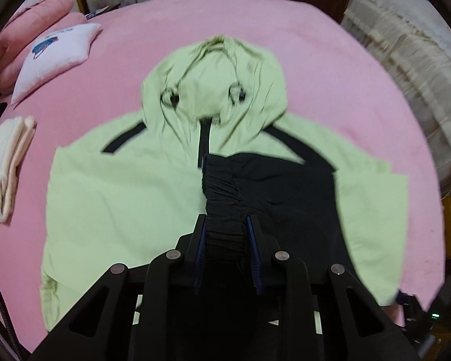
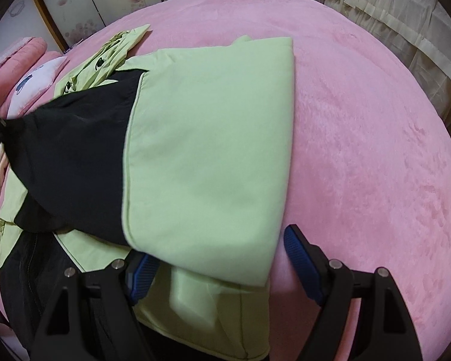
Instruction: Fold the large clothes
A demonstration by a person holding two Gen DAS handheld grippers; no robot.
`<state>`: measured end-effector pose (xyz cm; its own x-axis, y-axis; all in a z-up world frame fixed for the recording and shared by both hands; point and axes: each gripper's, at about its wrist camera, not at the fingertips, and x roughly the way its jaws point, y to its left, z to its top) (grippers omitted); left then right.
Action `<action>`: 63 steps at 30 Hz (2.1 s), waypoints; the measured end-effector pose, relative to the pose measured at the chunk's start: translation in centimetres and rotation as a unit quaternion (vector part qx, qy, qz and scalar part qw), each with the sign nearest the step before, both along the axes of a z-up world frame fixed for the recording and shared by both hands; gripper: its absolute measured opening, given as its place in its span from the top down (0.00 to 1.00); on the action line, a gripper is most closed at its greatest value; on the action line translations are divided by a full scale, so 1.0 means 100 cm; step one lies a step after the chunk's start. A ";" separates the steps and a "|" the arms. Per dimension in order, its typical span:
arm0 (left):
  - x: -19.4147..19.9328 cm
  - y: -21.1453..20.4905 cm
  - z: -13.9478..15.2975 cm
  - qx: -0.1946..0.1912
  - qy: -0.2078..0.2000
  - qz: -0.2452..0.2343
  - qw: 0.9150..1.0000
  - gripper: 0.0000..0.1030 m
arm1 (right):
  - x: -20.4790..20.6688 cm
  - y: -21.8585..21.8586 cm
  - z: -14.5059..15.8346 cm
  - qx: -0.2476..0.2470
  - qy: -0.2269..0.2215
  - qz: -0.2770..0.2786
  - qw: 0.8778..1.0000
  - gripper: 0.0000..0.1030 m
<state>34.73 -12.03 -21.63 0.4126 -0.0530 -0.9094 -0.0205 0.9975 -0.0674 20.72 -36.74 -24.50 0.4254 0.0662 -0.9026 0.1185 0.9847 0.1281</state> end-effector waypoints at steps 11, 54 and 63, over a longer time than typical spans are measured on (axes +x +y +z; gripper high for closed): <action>-0.016 0.102 0.022 0.088 -0.027 0.116 0.989 0.77 | 0.013 0.003 -0.002 -0.029 -0.010 0.006 1.000 0.23; -0.047 0.076 -0.057 -0.031 0.097 0.100 0.990 0.70 | 0.042 0.063 0.033 0.141 -0.015 0.082 0.986 0.90; -0.008 0.029 -0.125 -0.023 0.167 0.079 0.982 0.92 | 0.084 0.098 -0.032 0.265 0.101 0.057 0.957 1.00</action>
<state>33.91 -9.16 -34.16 0.0973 -0.0567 -0.9936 -0.2032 0.9762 -0.0756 29.12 -26.91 -27.66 0.2083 0.5724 -0.7931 0.0901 0.7962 0.5983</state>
